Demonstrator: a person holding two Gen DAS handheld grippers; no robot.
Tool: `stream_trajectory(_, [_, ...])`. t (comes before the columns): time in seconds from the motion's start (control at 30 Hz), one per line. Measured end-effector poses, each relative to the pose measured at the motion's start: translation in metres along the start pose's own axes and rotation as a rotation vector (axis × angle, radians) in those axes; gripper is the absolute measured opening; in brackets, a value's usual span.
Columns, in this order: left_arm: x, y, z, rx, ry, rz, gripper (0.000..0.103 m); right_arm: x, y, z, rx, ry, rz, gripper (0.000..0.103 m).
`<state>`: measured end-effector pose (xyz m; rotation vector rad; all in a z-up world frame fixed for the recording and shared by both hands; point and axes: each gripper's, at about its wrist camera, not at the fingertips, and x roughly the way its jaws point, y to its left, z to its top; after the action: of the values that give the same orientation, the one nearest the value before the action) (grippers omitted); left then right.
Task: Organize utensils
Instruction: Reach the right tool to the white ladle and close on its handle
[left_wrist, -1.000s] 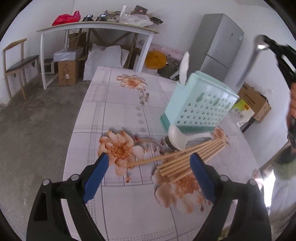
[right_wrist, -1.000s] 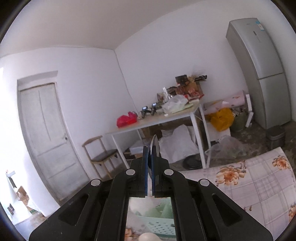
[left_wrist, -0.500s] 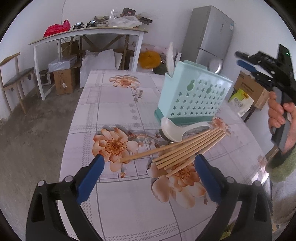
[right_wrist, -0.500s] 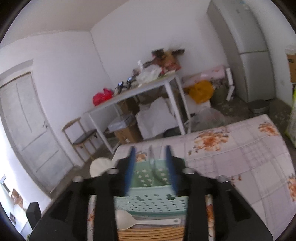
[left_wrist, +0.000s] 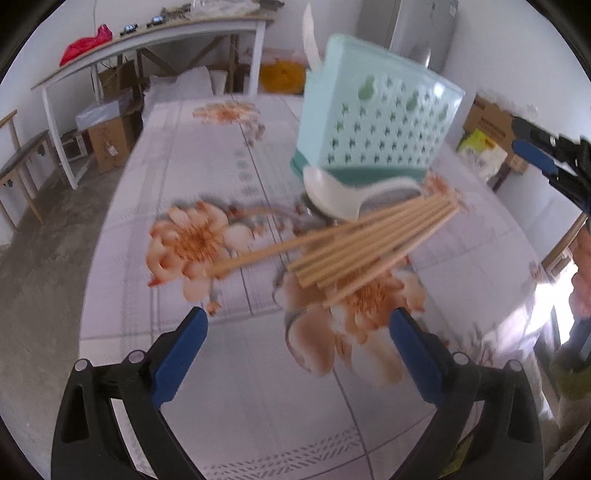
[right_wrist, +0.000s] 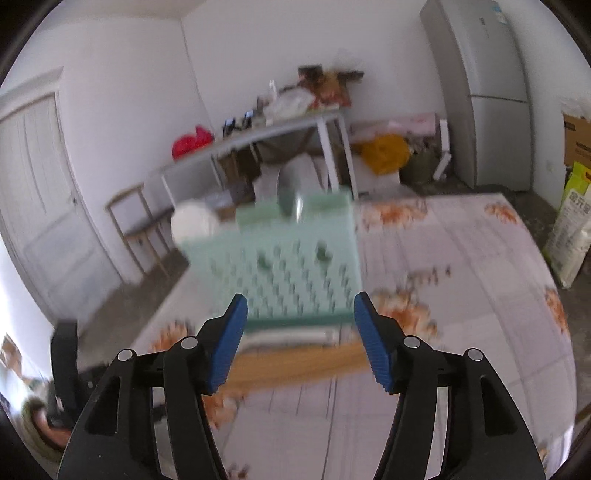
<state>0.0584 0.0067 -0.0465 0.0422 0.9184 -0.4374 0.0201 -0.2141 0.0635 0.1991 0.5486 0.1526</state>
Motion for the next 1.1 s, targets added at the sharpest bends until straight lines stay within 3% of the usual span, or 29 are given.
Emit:
stream_trajectory(0.3, [-0.001, 0.002, -0.009, 0.008, -0.023, 0.034, 0.097, 0.022, 0.037, -0.018, -0.132, 0.094, 0.099, 0.058])
stream_trajectory(0.57, [-0.003, 0.000, -0.018, 0.076, -0.038, 0.044, 0.097, 0.080, 0.079, -0.024, -0.252, 0.208, 0.194, 0.051])
stream_trajectory(0.93, [-0.006, 0.003, -0.022, 0.068, -0.060, 0.034, 0.097, 0.123, 0.118, -0.037, -0.368, 0.293, 0.160, 0.030])
stream_trajectory(1.1, [-0.005, 0.003, -0.022, 0.072, -0.062, 0.041, 0.097, 0.132, 0.114, -0.026, -0.321, 0.295, 0.155, 0.026])
